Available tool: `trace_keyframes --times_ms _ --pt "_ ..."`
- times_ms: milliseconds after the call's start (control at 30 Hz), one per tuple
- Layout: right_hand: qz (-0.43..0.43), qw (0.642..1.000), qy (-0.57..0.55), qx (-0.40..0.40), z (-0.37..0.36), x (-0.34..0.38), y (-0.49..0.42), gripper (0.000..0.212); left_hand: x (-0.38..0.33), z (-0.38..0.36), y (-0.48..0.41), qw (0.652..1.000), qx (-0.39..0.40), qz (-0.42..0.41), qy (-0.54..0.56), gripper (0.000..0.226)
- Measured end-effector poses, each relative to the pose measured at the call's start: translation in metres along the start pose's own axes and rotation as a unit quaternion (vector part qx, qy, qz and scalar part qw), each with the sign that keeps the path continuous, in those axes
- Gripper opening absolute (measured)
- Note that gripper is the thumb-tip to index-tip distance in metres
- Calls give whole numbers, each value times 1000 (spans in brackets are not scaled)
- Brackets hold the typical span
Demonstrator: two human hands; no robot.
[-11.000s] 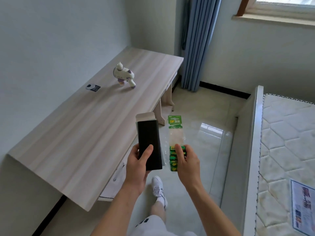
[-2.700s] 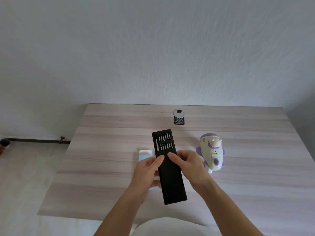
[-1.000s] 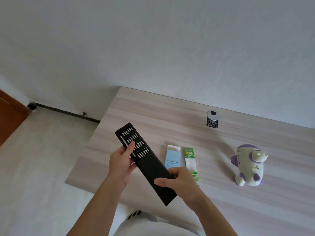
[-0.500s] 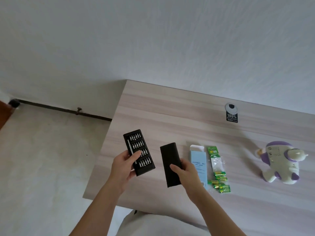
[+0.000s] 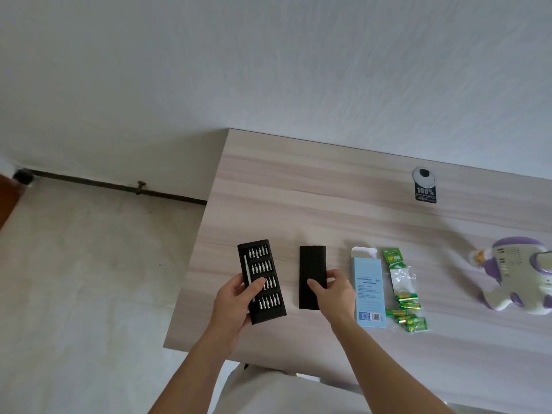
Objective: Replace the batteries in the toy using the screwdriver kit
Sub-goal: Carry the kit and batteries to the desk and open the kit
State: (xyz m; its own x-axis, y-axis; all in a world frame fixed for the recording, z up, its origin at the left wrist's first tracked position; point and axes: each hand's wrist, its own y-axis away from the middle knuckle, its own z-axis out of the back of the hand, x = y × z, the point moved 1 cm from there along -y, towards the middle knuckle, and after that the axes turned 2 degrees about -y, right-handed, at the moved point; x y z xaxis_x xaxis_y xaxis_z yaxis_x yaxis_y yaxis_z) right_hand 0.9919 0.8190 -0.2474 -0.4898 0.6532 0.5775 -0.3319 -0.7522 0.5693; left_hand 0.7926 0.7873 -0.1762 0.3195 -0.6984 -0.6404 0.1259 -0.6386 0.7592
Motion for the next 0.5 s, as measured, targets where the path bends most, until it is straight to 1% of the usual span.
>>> trace_keyframes --times_ms 133,267,367,500 --pt "21 994 95 -41 1 -3 -2 40 2 -4 1 1000 5 1 -5 21" --pt "47 989 129 -63 4 -3 2 35 4 -11 6 1000 7 -9 -19 17" --pt "80 991 85 -62 15 -2 7 25 3 -22 13 999 14 -22 -31 14" --pt "192 980 -7 -45 54 6 15 5 -5 -53 22 996 36 -51 -59 13"
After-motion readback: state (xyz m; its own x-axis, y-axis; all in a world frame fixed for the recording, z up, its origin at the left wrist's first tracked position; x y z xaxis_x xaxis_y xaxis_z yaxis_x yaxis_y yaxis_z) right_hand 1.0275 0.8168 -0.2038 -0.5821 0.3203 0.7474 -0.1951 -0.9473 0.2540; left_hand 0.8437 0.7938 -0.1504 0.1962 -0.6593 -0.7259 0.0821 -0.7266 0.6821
